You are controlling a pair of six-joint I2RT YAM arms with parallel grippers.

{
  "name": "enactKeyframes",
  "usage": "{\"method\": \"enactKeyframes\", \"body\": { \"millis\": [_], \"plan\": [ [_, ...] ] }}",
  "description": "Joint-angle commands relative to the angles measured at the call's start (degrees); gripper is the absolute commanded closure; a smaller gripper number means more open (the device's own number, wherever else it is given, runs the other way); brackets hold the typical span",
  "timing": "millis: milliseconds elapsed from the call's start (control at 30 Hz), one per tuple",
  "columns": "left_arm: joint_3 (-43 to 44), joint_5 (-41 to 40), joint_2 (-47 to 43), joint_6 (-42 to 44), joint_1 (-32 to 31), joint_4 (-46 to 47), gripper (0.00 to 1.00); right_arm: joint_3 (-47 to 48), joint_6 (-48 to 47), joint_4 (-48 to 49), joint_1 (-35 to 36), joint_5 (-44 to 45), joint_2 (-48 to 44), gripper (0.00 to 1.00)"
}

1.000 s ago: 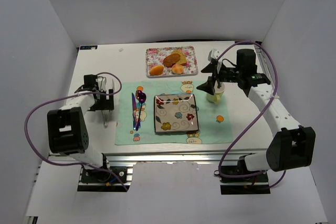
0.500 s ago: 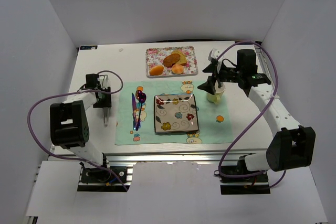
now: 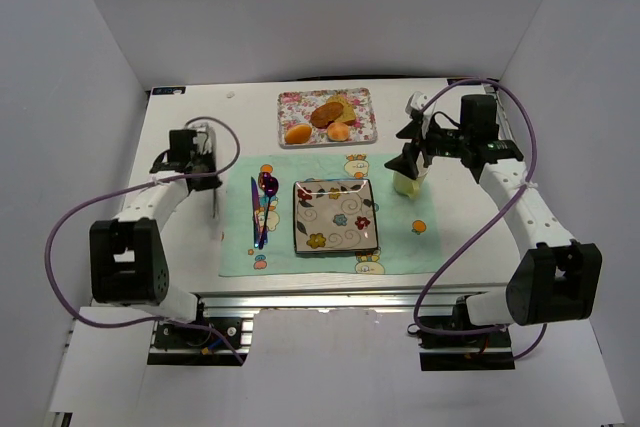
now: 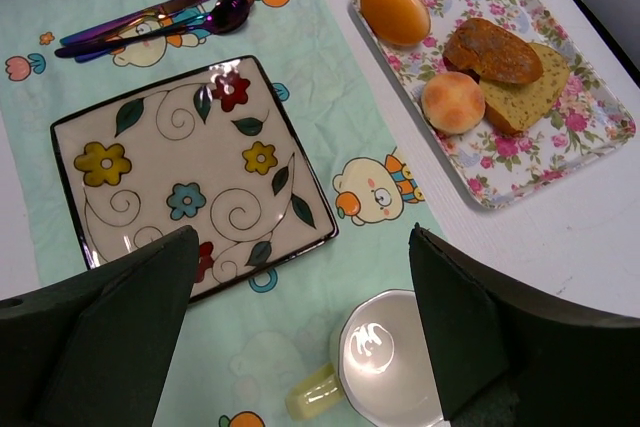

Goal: Place the bread

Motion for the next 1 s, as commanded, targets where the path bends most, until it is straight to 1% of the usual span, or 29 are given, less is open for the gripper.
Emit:
{"method": "enactKeyframes", "body": {
  "millis": [0,33,100,200,333,400,433,667,833,967],
  "plan": [
    [7.9,3.8,-6.3,-8.9,-8.0,3.1,0.72,0.3,-0.6,0.2,-0.9,-0.3,-2.0,0.11],
    [8.9,4.3,-6.1,-12.1,-11.1,3.5,0.7,0.3,-0.6,0.2,-1.0,-0.5,-2.0,0.11],
    [10.7,5.3,-4.6,-15.5,-14.7,6.2,0.64,0.0,-0.5,0.2,-1.5,-0.6,-2.3,0.11],
    [13.7,5.6,-1.2,-18.7,-18.3,6.5,0.57,-0.5,-0.3,0.3,-2.2,-1.1,-2.8,0.11],
    [20.4,6.3,4.2,-20.2,-21.0,4.5,0.5,-1.7,0.1,1.3,-3.1,-1.3,-4.1,0.1],
    [22.4,6.4,7.2,-20.9,-21.9,4.2,0.47,-2.2,0.4,1.9,-3.4,-1.4,-4.6,0.11],
    [24.7,6.6,8.3,-20.7,-22.2,3.7,0.47,-2.6,0.8,2.1,-3.6,-1.5,-4.9,0.11],
    [34.2,6.5,17.1,-20.2,-24.0,-0.2,0.45,-4.2,0.9,2.3,-4.8,-1.9,-6.1,0.11],
    [37.8,8.3,22.4,-20.1,-25.3,-1.6,0.46,-4.5,1.0,2.5,-5.3,-2.1,-6.2,0.11],
    [38.6,10.1,24.3,-20.3,-25.9,-1.6,0.45,-4.6,0.9,2.5,-5.9,-2.1,-6.1,0.11]
  ]
}}
